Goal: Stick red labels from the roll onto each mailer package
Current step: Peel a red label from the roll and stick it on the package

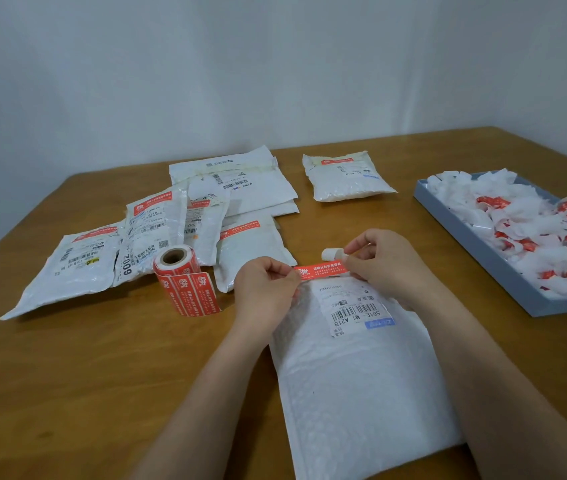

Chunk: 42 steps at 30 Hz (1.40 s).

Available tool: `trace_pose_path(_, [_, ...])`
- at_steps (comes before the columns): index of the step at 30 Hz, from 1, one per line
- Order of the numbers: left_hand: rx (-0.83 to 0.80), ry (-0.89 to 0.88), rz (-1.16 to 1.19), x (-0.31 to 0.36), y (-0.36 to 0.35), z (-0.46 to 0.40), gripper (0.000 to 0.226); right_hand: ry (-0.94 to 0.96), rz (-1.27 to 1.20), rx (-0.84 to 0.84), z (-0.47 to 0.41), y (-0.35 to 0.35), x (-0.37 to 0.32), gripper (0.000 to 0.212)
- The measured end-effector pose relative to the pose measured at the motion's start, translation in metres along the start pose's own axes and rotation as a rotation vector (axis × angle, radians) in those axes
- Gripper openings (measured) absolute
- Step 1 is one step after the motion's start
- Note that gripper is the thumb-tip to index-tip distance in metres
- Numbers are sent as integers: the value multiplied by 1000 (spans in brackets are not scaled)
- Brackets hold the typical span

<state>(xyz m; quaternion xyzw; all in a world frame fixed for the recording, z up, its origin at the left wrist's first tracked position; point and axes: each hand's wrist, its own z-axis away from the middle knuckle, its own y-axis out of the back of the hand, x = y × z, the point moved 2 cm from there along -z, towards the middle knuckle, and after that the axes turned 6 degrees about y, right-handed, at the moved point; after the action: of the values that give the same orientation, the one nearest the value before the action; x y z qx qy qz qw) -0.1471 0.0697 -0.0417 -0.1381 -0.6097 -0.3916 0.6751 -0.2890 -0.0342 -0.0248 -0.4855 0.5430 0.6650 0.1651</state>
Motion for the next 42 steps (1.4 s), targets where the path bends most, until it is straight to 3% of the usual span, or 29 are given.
trace_pose_path(42, [-1,2,-177,0,-6,1,12,84,244,-13,-3,-15,5,14])
